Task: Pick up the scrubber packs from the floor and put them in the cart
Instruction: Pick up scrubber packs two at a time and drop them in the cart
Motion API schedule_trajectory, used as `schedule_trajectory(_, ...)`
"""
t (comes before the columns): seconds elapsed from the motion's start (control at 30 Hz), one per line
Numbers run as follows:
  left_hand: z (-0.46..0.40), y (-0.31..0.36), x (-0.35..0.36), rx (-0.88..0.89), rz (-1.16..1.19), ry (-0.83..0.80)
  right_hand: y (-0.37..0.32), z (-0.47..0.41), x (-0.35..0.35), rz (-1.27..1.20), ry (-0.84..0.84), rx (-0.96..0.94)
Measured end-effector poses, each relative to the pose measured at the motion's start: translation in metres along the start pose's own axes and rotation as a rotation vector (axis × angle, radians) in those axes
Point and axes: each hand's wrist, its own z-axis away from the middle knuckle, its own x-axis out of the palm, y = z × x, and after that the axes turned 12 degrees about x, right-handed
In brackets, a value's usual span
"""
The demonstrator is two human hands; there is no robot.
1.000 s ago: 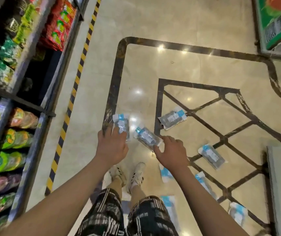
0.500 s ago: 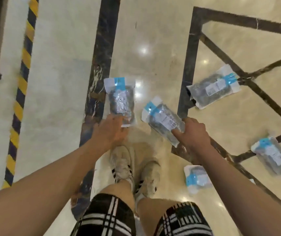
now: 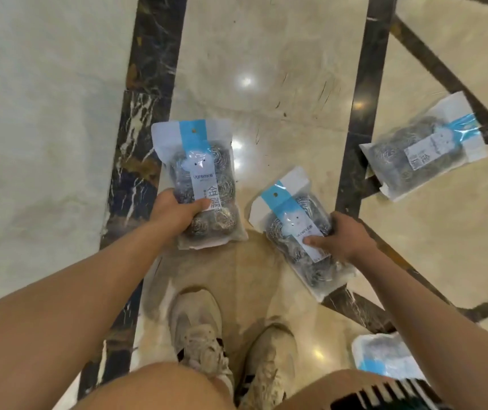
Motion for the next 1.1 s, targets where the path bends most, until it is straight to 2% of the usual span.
schedule_trajectory(0.13, 0.045, 0.022, -0.009, -0.027, 0.086, -0.015, 0.0, 0.064, -0.016, -0.249, 0.022, 0.012)
schedule_trajectory(0.33, 0.165, 0.075, -0.066, -0.021, 0.227, -0.165, 0.003, 0.205, -0.085, -0.595, 0.04, -0.032)
schedule_trajectory(0.47, 0.263, 0.138, -0.111, 0.084, 0.26, -0.237, 0.009, 0.299, -0.146, -0.764, 0.011, -0.004)
schedule_trajectory(0.57, 0.335, 0.19, -0.146, 0.163, 0.309, -0.218, 0.011, 0.372, -0.2, -0.84, -0.013, -0.047)
schedule_trajectory(0.87, 0.522, 0.304, -0.248, 0.319, 0.433, -0.055, 0.006, 0.562, -0.337, -0.894, -0.005, -0.255)
schedule_trajectory(1.1, 0.628, 0.317, -0.309, 0.342, 0.536, 0.044, -0.01, 0.661, -0.387, -0.808, -0.016, -0.421)
